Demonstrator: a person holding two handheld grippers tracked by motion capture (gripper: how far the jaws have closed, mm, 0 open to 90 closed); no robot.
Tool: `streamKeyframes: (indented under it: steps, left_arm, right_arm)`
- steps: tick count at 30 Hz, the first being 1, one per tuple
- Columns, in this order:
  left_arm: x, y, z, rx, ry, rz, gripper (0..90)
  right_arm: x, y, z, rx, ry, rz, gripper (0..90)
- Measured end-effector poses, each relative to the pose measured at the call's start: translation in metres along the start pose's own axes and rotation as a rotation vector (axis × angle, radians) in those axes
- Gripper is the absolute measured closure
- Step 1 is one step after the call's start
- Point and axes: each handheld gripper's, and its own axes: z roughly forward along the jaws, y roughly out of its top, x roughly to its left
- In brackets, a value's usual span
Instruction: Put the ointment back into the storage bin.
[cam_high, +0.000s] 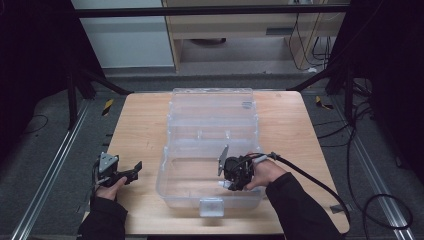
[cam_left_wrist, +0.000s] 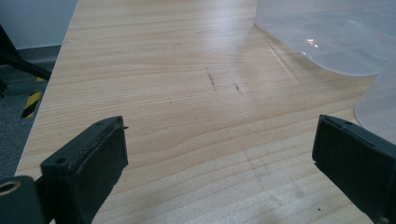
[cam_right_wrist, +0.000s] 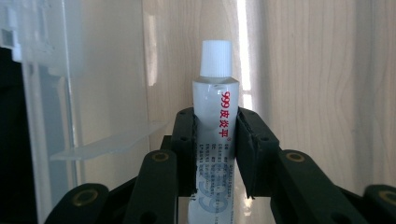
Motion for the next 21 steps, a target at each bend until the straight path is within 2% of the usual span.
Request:
streamKeyframes:
  steps: [9, 20, 21]
  left_arm:
    - [0.000, 0.000, 0.000, 0.000, -0.001, 0.000, 2.7]
    - [0.000, 0.000, 0.000, 0.000, -0.001, 0.001, 2.7]
    - [0.000, 0.000, 0.000, 0.000, -0.002, 0.001, 2.7]
  right_arm:
    - [-0.001, -0.001, 0.011, 0.030, 0.005, -0.020, 69.8]
    - [-0.002, 0.000, 0.020, 0.072, 0.009, -0.014, 69.6]
    - [-0.003, 0.000, 0.021, 0.074, 0.009, -0.027, 69.6]
